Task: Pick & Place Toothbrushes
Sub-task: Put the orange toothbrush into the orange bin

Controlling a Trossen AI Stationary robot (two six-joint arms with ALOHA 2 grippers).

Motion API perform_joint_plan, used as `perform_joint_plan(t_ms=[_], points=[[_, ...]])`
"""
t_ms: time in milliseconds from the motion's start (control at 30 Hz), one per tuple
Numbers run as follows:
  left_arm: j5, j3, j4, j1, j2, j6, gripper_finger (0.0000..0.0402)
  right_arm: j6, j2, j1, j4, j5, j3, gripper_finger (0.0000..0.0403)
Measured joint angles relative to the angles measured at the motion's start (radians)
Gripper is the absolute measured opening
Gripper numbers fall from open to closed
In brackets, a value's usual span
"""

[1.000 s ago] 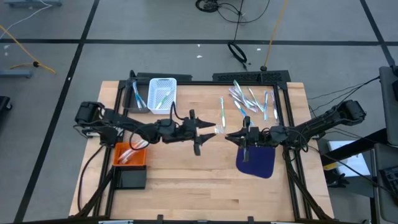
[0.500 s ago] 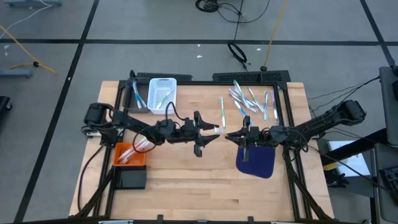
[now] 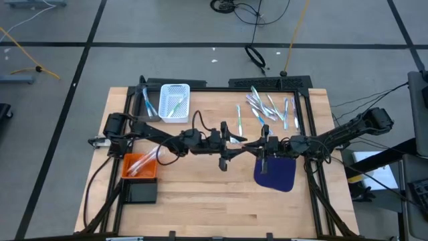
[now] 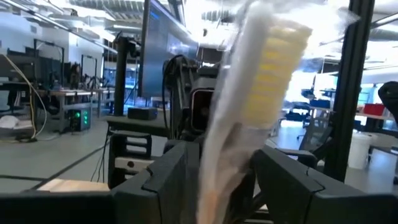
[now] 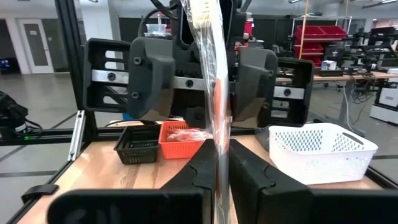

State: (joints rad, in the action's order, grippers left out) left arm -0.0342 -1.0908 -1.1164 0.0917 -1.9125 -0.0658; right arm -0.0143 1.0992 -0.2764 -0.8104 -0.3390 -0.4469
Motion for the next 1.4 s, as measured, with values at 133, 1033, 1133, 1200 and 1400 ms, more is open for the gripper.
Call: perform_joint_plan(t_ms=[133,1033,1133,1200,1400], points=[[0.000,0.000,0.000,0.000,0.000,0.000,0.0184,0.000,0.000,0.000,0.000,0.000,0.000,0.0015],[0.033,0.000,0.214,-0.014,0.063,-0.064,0.0007,0.000,0.000,0.000,0.014,0.000,0.001,0.0069],[0.034,0.002,0.379,-0.013,0.140,-0.064,0.0007,0.000,0.000,0.000,0.042,0.000,0.001,0.0070],[0.031,0.001,0.532,-0.012,0.208,-0.066,0.0007,0.000,0.000,0.000,0.049,0.000,0.001,0.0070],[-0.079,0.001,0.998,0.023,0.380,-0.072,0.0007,0.000,0.000,0.000,0.052,0.000,0.001,0.0070]])
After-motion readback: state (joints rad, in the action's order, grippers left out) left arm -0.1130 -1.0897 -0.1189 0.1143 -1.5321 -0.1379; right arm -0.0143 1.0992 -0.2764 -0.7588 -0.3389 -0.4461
